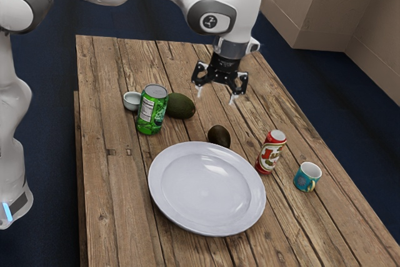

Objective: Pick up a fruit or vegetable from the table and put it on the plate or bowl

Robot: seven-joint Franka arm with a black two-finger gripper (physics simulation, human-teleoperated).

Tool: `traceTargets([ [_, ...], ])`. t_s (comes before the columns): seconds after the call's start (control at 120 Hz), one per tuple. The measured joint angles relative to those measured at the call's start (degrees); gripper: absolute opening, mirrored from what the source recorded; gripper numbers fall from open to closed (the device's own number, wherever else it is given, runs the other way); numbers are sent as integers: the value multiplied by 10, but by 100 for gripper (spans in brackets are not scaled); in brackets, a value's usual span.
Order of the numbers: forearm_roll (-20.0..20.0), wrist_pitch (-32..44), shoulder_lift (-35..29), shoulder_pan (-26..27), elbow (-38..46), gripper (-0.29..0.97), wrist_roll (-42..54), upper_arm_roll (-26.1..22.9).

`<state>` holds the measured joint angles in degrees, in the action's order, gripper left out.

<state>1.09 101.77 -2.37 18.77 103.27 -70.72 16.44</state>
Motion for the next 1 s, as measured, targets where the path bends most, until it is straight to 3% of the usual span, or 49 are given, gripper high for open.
traceTargets([
  [0.242, -14, 36, 7, -33, 18, 68, 23, -1],
  [0.692, -59, 101, 24, -1, 76, 68, 47, -14],
  [1.0, -67, 129, 4, 32, 93, 68, 57, -11],
])
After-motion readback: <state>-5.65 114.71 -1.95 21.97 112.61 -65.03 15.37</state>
